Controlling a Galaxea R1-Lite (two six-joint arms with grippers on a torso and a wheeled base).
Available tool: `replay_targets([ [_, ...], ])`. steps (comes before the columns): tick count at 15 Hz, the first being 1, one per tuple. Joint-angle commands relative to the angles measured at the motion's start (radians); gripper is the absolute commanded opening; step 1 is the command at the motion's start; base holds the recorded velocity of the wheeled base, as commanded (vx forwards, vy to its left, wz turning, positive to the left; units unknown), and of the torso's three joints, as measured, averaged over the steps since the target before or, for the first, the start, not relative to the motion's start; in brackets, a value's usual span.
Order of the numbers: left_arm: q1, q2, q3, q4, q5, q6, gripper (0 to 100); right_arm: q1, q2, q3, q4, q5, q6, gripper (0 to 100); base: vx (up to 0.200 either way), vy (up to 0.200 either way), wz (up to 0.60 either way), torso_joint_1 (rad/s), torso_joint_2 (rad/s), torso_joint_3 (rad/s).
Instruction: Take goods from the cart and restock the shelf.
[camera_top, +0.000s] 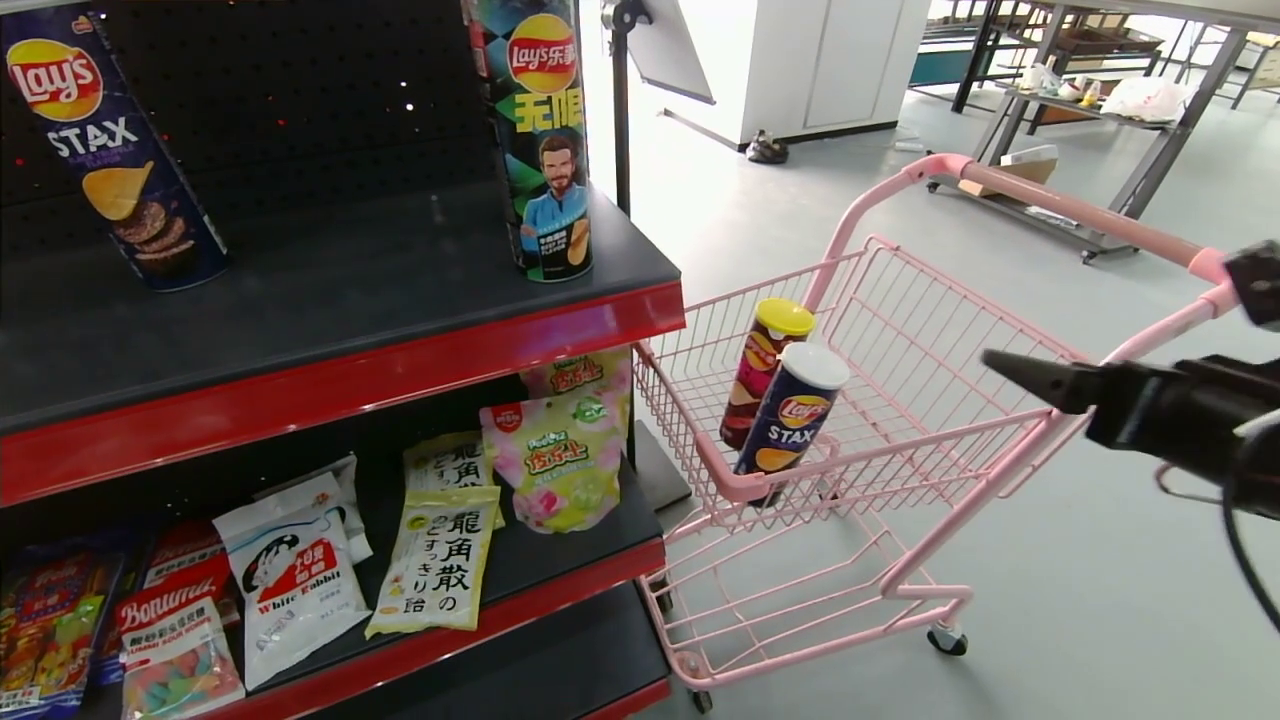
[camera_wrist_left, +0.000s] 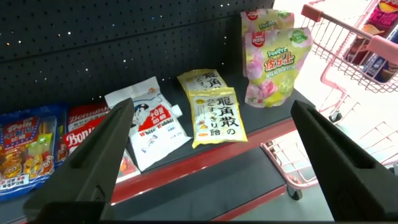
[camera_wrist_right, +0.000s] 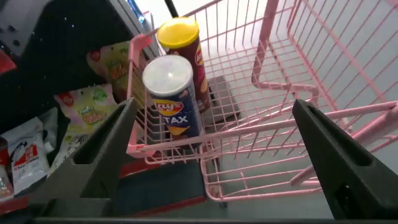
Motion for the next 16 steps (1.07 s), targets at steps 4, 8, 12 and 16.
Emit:
replay_targets([
  [4, 0.000, 0.001, 0.000, 0.000, 0.000, 0.000, 100, 0.125, 0.429, -0.096, -0.119, 0.029, 0.012, 100, 0.000, 0.000, 0.00, 0.000, 0.00, 0.000],
  [8, 0.000, 0.001, 0.000, 0.000, 0.000, 0.000, 100, 0.171, 0.495, -0.142, -0.120, 0.027, 0.014, 100, 0.000, 0.000, 0.00, 0.000, 0.00, 0.000],
  [12, 0.000, 0.001, 0.000, 0.000, 0.000, 0.000, 100, 0.174, 0.582, -0.207, -0.122, 0.021, 0.012, 100, 0.000, 0.000, 0.00, 0.000, 0.00, 0.000],
  [16, 0.000, 0.001, 0.000, 0.000, 0.000, 0.000, 100, 0.174, 0.677, -0.328, -0.122, 0.000, 0.011, 100, 0.000, 0.000, 0.00, 0.000, 0.00, 0.000],
])
